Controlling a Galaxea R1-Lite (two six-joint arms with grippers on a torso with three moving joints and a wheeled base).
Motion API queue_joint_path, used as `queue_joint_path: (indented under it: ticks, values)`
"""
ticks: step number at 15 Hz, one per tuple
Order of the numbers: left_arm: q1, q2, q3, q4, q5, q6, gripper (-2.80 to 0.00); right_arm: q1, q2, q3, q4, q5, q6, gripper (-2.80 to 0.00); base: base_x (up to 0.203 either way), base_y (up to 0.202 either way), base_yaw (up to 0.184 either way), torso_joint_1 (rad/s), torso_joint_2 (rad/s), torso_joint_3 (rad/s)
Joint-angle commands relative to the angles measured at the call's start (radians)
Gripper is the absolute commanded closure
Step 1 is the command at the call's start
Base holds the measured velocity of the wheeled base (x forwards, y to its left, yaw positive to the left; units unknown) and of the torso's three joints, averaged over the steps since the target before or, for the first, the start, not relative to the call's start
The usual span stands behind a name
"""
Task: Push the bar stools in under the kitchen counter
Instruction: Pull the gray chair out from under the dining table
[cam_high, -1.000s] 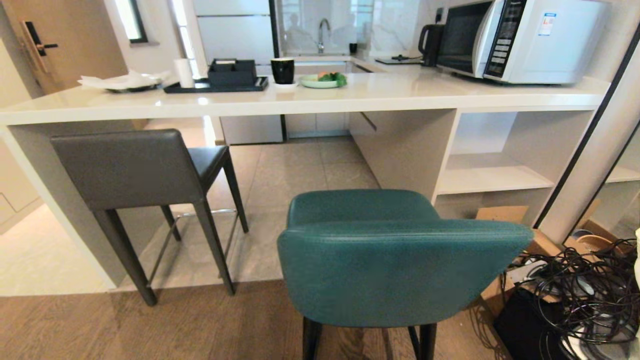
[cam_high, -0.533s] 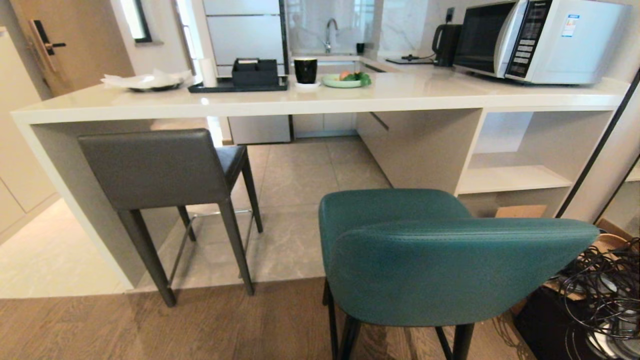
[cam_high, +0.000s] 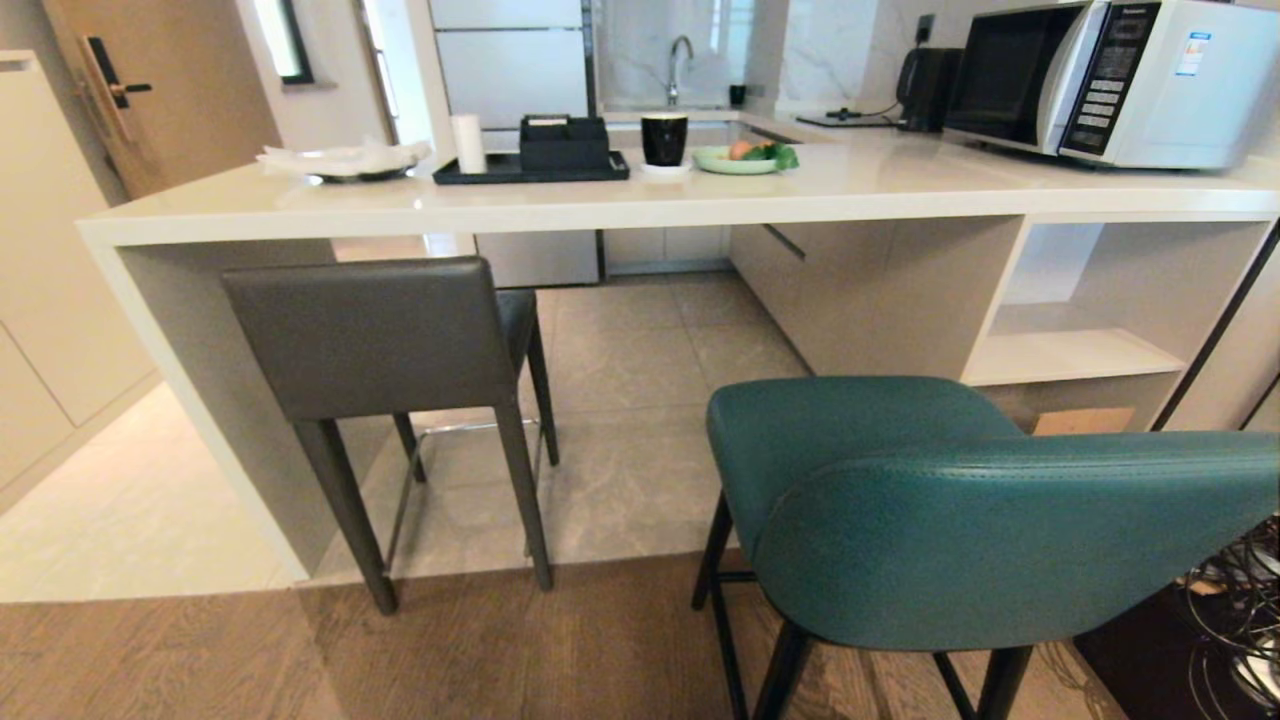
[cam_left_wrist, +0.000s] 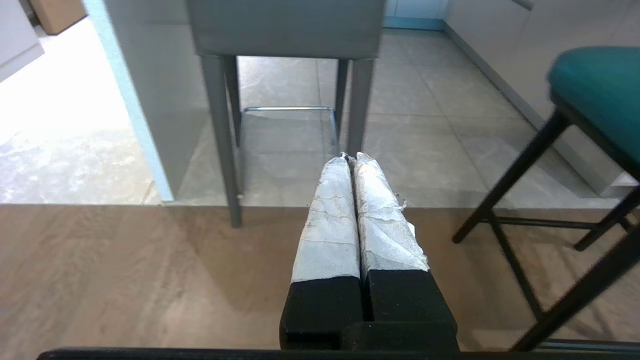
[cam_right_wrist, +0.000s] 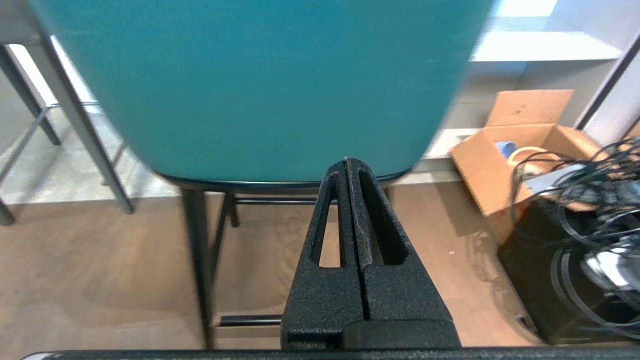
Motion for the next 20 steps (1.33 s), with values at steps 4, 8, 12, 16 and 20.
queue_joint_path:
  ticks: [4, 8, 12, 16, 20]
  values:
    - [0.000, 0.002, 0.000, 0.000, 0.000, 0.000, 0.00, 0.000, 0.001, 0.000, -0.001, 0.001, 0.002, 0.00, 0.000, 0.197, -0.002, 0.003, 0.00, 0.004]
    - [0.000, 0.002, 0.000, 0.000, 0.000, 0.000, 0.00, 0.000, 0.001, 0.000, -0.001, -0.001, 0.009, 0.00, 0.000, 0.199, -0.001, 0.003, 0.00, 0.005]
    - [0.000, 0.003, 0.000, 0.000, 0.000, 0.000, 0.00, 0.000, 0.001, 0.000, -0.001, -0.002, 0.017, 0.00, 0.000, 0.198, -0.001, 0.002, 0.01, -0.001]
    - [0.000, 0.003, 0.002, 0.000, 0.000, -0.002, 0.00, 0.000, 0.001, 0.000, -0.001, -0.002, 0.018, 0.00, 0.000, 0.198, -0.002, 0.001, 0.00, 0.001]
    - [0.000, 0.003, 0.001, 0.000, 0.000, -0.002, 0.00, 0.000, 0.001, 0.000, -0.001, -0.004, 0.021, 0.00, 0.000, 0.199, -0.003, 0.000, 0.00, 0.001]
